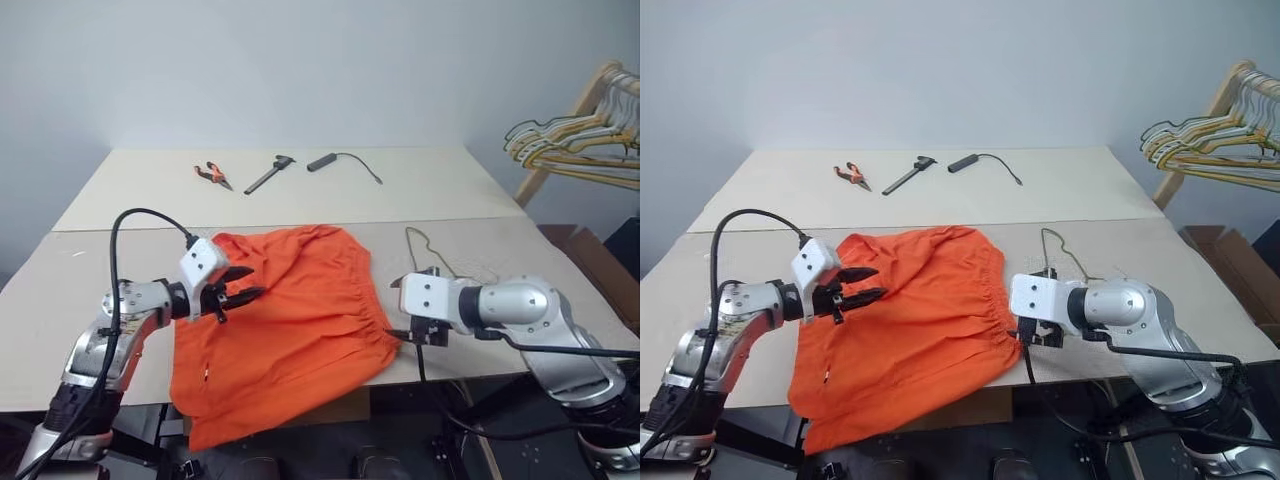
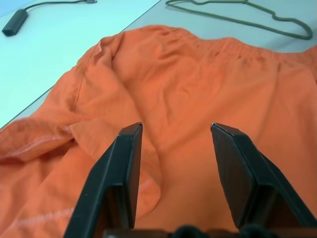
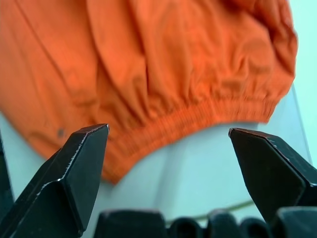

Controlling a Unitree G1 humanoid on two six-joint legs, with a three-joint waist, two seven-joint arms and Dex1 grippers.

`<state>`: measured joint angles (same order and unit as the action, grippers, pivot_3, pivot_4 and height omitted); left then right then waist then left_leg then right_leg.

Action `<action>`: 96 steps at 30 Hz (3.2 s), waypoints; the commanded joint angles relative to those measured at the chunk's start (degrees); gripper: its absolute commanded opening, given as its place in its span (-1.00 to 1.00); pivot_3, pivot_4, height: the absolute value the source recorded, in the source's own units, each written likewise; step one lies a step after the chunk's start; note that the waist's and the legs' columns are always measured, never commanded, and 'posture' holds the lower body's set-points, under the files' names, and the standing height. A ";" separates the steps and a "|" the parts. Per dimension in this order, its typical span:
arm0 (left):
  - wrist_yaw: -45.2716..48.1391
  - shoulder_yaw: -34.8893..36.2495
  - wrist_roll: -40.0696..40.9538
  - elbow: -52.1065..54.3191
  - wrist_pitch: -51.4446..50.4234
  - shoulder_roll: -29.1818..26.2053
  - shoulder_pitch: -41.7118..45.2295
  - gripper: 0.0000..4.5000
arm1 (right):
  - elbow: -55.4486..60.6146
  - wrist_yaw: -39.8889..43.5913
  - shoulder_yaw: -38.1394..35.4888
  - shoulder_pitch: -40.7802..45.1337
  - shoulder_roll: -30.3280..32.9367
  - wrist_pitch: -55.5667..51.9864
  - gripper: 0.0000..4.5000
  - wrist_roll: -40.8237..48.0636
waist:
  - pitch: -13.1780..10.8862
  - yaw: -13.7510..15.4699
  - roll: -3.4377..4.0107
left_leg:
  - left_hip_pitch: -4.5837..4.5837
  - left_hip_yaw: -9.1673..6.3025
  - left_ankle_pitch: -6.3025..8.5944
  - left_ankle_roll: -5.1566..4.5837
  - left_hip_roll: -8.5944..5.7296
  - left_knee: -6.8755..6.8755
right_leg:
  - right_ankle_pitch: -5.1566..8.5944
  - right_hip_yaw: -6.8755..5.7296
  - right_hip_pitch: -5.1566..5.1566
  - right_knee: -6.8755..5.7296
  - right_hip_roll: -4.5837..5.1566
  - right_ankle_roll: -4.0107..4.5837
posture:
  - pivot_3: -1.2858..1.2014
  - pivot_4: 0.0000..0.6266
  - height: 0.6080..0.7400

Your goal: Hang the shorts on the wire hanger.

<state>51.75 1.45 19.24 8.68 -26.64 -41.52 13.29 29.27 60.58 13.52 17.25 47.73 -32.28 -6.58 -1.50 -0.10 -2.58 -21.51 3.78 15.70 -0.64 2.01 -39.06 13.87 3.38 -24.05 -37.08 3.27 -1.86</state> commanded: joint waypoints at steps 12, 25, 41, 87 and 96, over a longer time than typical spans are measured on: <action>-8.66 -4.91 -5.57 -13.44 -7.06 7.22 9.94 0.04 | -0.39 -3.75 -0.19 1.79 -0.29 1.61 1.00 0.16 | 0.00 -0.63 0.00 | 0.36 -0.15 0.02 -0.04 -0.05 -0.02 | 0.00 -0.13 0.60 0.23 0.03 -0.06 | 0.02 -1.00 1.00; -10.25 -3.89 -6.54 -20.11 -5.07 10.88 13.38 -0.47 | -0.71 -5.10 0.33 1.40 -0.40 2.67 1.00 0.53 | 0.00 -0.80 0.00 | 0.37 -0.19 0.02 -0.04 -0.06 -0.04 | -0.02 -0.13 0.62 0.21 0.03 -0.07 | 0.02 -1.00 1.00; -27.69 3.75 -12.43 -47.76 17.46 14.83 29.10 -0.99 | -4.09 -7.00 1.29 2.40 -1.65 4.91 1.00 -0.61 | 0.00 -0.58 -0.02 | 0.34 -0.27 0.02 -0.04 -0.09 -0.08 | -0.05 -0.19 0.66 0.26 0.04 -0.11 | 0.02 -1.00 1.00; -2.74 5.45 -5.53 -37.86 34.24 8.83 21.85 0.98 | -24.71 -15.67 -5.90 16.09 -14.03 -25.57 1.00 4.54 | 0.01 -2.29 0.01 | 0.17 -0.26 0.00 0.01 -0.03 -0.14 | -0.17 -0.43 0.65 0.28 0.12 -0.10 | 0.00 -1.00 1.00; 11.04 2.12 0.98 -1.93 22.07 -1.71 2.59 0.98 | -40.08 -28.34 -10.47 22.92 -24.69 -29.55 1.00 6.27 | 0.00 -3.88 0.08 | 0.20 -0.41 0.02 -0.01 -0.02 -0.13 | -0.17 -0.32 0.59 0.16 0.15 -0.10 | 0.02 -1.00 1.00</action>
<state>60.63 3.18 18.01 1.58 -2.98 -42.05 15.79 -10.07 34.43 5.07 38.95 23.07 -62.44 -0.49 -1.51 -3.98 -2.51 -21.33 3.34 15.71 -0.66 1.99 -39.18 13.71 3.07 -23.47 -36.92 3.42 -1.96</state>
